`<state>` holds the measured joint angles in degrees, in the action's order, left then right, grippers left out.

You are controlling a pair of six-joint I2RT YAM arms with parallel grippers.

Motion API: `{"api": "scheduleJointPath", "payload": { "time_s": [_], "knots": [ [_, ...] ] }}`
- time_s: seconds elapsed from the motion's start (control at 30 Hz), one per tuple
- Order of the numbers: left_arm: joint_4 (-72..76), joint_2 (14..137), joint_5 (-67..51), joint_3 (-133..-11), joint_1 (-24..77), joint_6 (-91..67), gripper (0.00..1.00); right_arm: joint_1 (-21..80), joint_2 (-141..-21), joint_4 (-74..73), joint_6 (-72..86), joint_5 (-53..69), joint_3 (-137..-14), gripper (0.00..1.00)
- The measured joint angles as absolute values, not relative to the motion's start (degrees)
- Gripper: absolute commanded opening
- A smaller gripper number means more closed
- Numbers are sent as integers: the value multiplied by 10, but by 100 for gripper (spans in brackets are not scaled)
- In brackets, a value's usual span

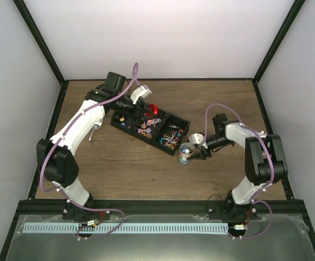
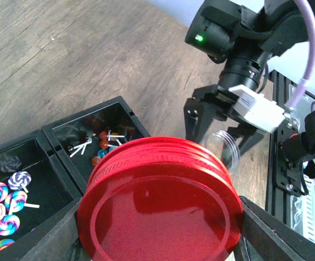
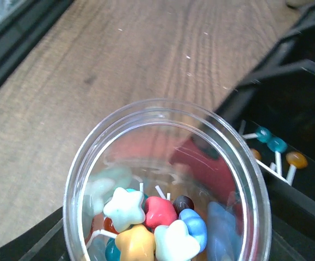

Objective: Pack the candies

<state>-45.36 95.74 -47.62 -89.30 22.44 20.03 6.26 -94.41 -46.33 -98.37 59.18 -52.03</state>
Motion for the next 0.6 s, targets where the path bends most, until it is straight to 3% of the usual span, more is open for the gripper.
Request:
{"api": "scheduleJointPath", "payload": {
  "time_s": [0.33, 0.6],
  "knots": [
    [-465, 957, -477, -893, 215, 209, 63, 192, -889, -450, -943, 619, -486, 51],
    [-511, 945, -459, -892, 203, 245, 63, 276, -892, -307, -780, 633, -486, 53]
  ]
}}
